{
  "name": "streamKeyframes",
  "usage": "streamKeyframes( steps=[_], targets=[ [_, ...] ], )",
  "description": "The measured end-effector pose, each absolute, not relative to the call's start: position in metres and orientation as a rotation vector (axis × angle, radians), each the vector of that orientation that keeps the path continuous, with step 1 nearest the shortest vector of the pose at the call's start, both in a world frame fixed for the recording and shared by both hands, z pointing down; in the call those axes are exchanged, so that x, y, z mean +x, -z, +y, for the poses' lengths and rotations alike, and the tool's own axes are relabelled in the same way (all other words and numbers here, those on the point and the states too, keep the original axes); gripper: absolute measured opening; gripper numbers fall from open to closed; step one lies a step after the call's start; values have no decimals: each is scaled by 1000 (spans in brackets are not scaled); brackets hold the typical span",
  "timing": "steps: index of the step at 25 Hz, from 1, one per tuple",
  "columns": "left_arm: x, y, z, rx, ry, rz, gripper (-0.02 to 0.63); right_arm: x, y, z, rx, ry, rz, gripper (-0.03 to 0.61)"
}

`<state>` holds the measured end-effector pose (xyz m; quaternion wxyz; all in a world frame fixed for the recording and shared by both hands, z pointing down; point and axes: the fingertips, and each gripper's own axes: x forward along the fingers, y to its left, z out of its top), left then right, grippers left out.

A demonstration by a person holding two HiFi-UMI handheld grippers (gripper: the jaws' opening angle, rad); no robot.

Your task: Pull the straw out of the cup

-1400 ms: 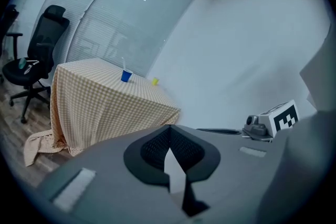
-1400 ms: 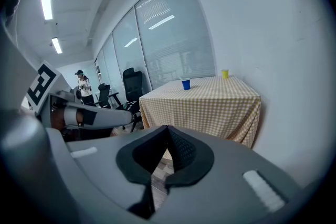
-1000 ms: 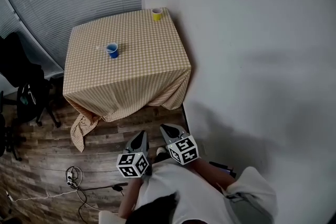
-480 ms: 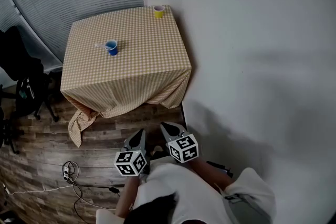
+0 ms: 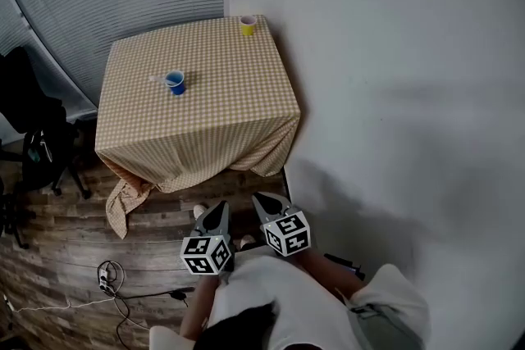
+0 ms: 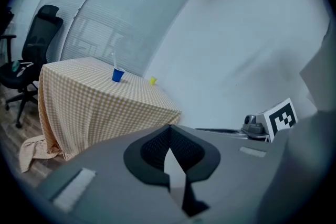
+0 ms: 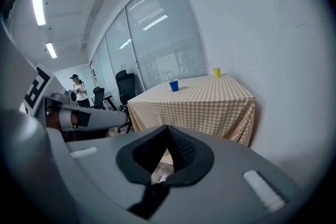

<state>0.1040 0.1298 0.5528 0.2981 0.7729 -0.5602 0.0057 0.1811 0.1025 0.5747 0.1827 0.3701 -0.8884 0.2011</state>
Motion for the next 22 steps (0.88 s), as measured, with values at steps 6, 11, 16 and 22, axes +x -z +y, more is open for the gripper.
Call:
streamKeyframes(
  steps=[6,11,16,22],
  targets=[
    [80,-551,106,2061,-4,-1487,14,162,-574,81,1069,-539,-2495,6],
    [64,-542,81,2088,-32,-1458,14,141,-570,61,1067,-538,-2482,6],
    [44,-544,60,2077,-18,-1445,14,118,-574,43,1052,-526,-2479,6],
    [31,-545,26,2100,-30,-1399,14,99,-578,16,1048,-517,-2457,6]
  ],
)
